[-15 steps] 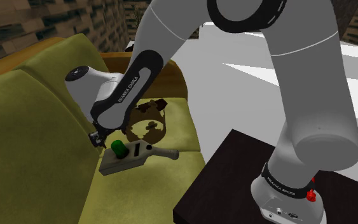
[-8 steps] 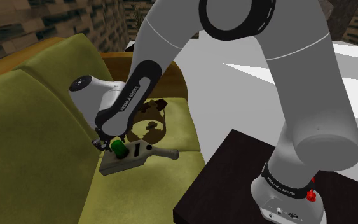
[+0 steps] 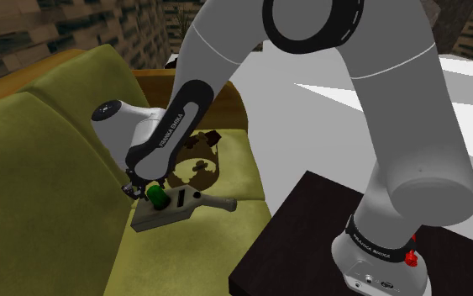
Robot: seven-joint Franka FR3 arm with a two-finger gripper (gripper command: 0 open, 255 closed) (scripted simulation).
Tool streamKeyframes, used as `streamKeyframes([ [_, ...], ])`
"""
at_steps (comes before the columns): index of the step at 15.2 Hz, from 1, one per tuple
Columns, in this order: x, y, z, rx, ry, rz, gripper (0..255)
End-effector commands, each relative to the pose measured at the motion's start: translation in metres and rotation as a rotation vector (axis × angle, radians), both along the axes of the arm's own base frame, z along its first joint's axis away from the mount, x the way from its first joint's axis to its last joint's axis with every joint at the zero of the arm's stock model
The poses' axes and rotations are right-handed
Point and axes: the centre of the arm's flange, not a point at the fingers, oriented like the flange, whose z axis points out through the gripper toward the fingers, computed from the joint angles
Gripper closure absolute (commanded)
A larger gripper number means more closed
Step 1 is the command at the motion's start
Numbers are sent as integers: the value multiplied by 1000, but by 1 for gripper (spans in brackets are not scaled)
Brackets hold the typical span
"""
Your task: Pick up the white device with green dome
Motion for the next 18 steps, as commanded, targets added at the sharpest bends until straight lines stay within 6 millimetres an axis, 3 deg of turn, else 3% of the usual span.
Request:
streamKeyframes([
  [1,0,0,0,1,0,0,255],
  [16,0,0,79,1,0,0,255],
  [18,0,0,80,1,0,0,255],
])
